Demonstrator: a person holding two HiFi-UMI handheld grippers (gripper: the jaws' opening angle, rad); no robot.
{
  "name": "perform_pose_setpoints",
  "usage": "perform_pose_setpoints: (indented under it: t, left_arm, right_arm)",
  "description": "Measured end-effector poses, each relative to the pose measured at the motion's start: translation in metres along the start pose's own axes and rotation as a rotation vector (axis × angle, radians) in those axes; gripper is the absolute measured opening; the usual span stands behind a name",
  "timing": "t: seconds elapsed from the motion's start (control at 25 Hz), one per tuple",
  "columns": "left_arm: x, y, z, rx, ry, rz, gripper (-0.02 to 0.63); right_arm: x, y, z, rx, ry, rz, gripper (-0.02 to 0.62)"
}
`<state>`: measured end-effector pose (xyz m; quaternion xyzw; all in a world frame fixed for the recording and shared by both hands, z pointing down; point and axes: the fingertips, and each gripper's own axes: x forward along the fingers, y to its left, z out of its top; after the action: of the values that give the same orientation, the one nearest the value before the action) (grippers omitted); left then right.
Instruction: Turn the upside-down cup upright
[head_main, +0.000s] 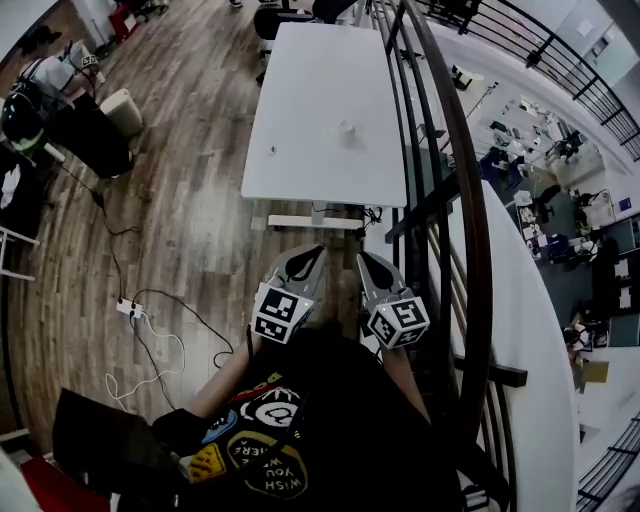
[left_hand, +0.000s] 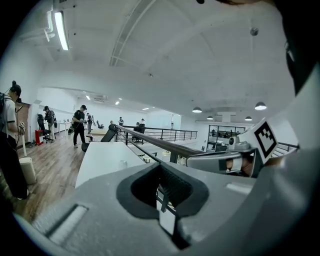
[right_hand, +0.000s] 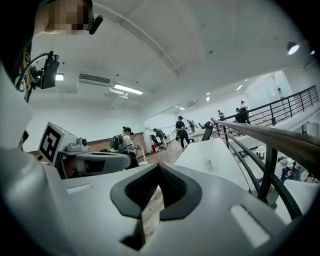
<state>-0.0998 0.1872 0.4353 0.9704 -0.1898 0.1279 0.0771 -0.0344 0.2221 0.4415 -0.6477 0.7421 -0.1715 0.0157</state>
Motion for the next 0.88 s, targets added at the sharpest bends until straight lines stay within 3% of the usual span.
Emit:
perform_pose_setpoints:
  t: [0.24,0.6,0.88]
  left_arm:
    - [-0.004,0.015,-0.007,0.004,0.018,-0.005,0.005]
    - [-0.007,0.047,-0.023,-0.025,0.03,-0.016,0.005]
    - [0.029,0.081,-0.029,-0.049,0.043,-0.002,0.005]
  right_arm:
    - [0.015,-0.006,-0.01,0.072,0.017,-0.022,-0.003]
    - [0.041,0.004,-0.019,0.07,0.031,-0.035,-0.003]
    - [0.081,-0.026,-0.021,0.06,0.046,-0.033,-0.003]
